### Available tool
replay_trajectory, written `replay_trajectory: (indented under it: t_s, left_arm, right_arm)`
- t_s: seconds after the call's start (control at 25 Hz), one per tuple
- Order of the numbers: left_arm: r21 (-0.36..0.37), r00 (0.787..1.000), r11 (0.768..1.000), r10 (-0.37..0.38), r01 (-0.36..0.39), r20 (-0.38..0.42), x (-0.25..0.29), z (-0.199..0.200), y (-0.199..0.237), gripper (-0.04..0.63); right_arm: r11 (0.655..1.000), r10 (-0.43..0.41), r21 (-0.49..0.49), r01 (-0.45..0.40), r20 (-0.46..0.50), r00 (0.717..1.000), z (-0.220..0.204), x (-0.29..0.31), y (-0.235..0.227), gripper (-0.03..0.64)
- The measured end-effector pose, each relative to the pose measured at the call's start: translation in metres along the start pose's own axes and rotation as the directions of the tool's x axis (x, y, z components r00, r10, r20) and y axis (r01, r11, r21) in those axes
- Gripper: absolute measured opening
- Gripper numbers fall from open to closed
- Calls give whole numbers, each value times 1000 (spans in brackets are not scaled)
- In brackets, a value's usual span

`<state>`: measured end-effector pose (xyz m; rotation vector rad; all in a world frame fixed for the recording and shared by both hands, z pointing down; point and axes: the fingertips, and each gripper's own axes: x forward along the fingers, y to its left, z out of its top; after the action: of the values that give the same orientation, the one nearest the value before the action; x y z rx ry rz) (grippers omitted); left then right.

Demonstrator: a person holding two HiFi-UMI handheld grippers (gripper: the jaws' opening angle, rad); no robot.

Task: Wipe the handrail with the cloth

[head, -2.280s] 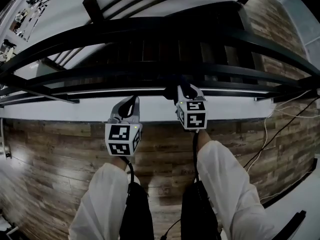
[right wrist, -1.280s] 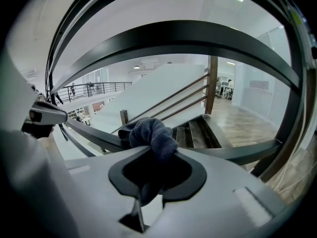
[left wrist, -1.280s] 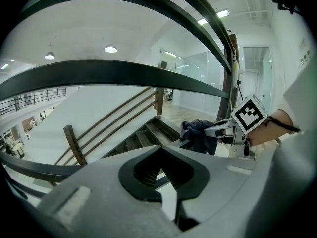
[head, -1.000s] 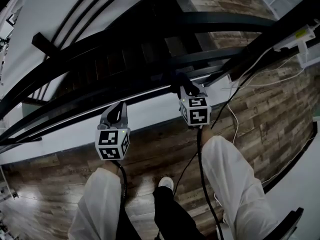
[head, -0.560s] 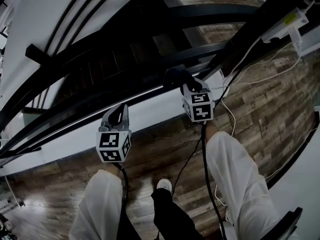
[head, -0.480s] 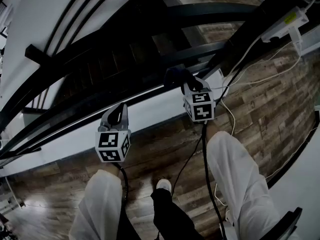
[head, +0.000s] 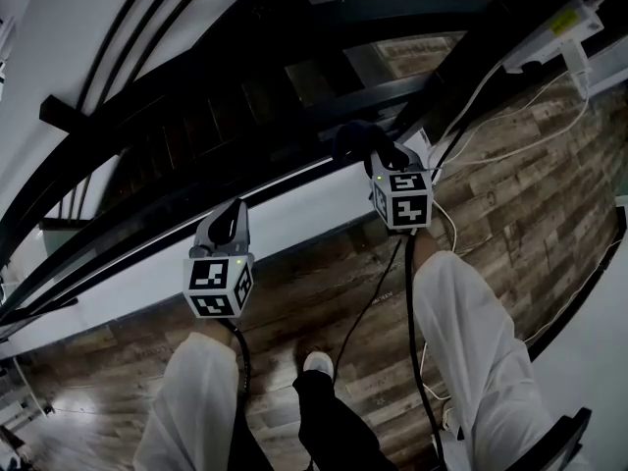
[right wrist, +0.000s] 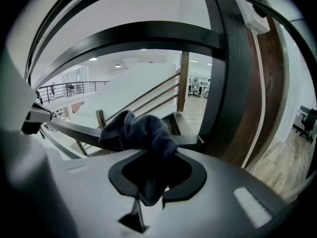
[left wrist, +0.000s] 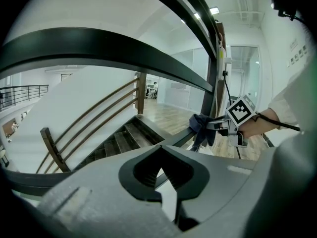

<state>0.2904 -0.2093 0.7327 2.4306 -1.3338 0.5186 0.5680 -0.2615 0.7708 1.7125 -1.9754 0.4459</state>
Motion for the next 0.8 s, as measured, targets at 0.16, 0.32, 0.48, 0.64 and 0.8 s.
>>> replay_trajectory:
  t_s: [0.16,0.32,0.48,0.64,0.8]
  left_arm:
    - [-6,1000,1000,-9,10,17,4,6,-5,-2]
    - [-10,1000,1000,-7,7,24,-1,8,-2,-2]
    - [-12,1000,1000,5,-5,20,-14,5,10,-2]
    - [-30,999,999,36,-35,27,-31,1,29,-2]
    - [-42,998,997,61,-60,26,-55,-4,46,-2]
  right_arm:
    - [998,-42,43,43,-16,999,-2,1,-30,60]
    - [995,-82,61,84,-31,996,-2,3,-50,60]
    - [982,-134,123,140,-54,990,-5,-1,-61,58]
    - [981,-154,113,159,-54,987,-1,-3,-54,58]
    - [986,-136,89,139,-31,990,11,-13,-26,58]
